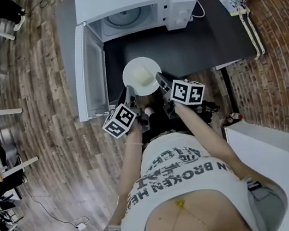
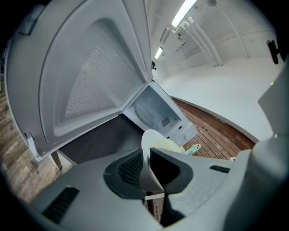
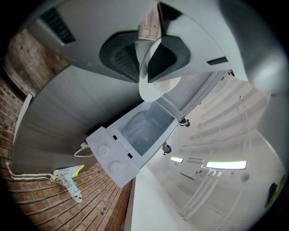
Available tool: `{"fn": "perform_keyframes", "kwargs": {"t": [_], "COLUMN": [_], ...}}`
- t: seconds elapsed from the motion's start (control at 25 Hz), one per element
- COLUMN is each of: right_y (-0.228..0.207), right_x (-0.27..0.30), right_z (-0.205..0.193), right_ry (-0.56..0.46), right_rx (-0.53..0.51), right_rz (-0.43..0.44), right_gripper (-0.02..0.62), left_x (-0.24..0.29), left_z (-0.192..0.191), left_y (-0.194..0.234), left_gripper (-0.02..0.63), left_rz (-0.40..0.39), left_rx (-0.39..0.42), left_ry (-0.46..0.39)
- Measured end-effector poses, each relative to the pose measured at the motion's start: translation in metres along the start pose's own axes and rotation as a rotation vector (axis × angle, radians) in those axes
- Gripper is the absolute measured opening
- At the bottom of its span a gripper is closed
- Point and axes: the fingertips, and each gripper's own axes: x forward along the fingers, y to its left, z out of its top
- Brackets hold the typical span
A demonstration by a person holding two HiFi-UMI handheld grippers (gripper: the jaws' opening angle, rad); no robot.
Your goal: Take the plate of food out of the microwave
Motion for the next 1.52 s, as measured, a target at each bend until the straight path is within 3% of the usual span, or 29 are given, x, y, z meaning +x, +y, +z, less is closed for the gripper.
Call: {"fn": "perform_keyframes", "kwargs": {"t": [0.44, 1.04, 1.52], "right_y": [-0.025, -0.049, -0.063], "right_x": [-0.028, -0.044, -0.052], "right_z": [0.028, 0.052, 0.054], "right_ry": [0.045, 0.066, 0.086], "right_rx": [-0.031, -0.035, -0.036], "right_rz": [0.037, 0.082, 0.092], "right_gripper": [0.055, 0.055, 0.055], "left_x": [0.004, 0.017, 0.020], "left_z": [-0.027, -0.042, -0.056], "left_y": [-0.037, -0.077, -0.083], "left_gripper": [0.052, 0.054, 0.052], "left_rz": [0.060, 0.056, 0.086], "left_rx": [-0.014, -0.014, -0.019], "left_ry": [-0.043, -0.098, -0.100]}}
